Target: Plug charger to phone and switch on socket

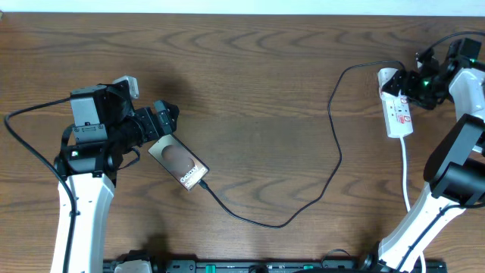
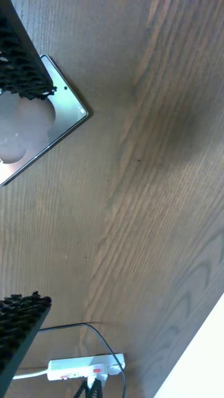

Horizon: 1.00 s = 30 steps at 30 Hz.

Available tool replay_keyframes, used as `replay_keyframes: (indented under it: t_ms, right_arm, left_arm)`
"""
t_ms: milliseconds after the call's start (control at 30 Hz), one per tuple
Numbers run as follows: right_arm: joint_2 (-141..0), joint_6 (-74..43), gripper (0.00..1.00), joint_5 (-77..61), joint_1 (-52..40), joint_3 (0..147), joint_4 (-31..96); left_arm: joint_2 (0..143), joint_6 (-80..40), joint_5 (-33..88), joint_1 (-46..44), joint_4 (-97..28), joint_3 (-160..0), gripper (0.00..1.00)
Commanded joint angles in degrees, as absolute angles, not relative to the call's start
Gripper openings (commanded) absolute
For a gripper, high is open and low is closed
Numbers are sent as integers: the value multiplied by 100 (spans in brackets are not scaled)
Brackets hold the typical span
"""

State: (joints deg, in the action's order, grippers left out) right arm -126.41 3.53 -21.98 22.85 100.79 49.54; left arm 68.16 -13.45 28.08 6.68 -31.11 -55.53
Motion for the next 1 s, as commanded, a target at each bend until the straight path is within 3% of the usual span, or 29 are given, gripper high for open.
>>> replay_keyframes:
  t_ms: [0, 967]
  right_arm:
    - [-12717, 325, 84, -2112, 2305, 10287, 4976]
    - [-12980, 320, 85, -2399, 2047, 10141, 4965]
  left_arm:
    - [6849, -1245, 2731, 655, -3127, -5649, 98]
    - [6849, -1245, 2731, 655, -3127, -5649, 98]
